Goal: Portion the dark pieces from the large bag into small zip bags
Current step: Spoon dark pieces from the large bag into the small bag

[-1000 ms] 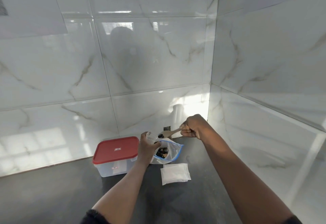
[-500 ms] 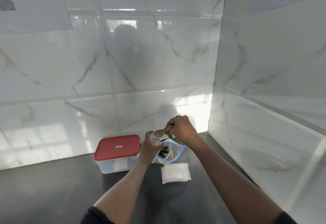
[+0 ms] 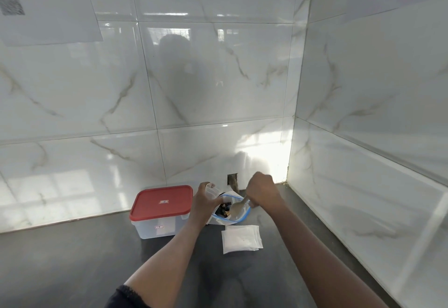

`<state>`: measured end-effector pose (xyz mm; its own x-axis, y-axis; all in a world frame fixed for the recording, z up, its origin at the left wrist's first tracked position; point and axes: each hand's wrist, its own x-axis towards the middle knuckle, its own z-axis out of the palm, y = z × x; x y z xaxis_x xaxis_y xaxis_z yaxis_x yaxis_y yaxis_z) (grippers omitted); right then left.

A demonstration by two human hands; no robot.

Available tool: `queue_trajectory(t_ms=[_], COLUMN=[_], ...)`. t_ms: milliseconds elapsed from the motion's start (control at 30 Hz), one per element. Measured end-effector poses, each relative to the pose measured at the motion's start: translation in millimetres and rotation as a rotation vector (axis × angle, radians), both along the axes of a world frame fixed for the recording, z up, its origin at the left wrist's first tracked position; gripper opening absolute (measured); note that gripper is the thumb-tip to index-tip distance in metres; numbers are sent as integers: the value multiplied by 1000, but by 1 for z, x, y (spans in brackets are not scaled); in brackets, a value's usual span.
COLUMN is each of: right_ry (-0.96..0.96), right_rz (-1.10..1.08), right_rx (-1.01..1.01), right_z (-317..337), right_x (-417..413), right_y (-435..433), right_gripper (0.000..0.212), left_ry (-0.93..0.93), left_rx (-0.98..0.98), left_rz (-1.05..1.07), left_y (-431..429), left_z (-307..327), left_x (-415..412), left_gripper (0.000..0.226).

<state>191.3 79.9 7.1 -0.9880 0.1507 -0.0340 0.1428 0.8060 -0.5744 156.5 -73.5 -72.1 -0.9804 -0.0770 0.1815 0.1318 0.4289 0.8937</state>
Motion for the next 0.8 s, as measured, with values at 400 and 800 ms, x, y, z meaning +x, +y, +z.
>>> queue_trajectory(t_ms=[400, 800], right_ry=[-71, -261], right_rz=[135, -489], right_rx=[-22, -850], right_z=[-70, -92], right_x=[-2, -40], right_y=[-41, -69], right_gripper=[35, 25], left_ry=[20, 48], left_rx=[-35, -173], left_rz=[-7, -15], left_y=[-2, -14], left_z=[9, 5], left_x=[8, 0], left_gripper=[58, 38])
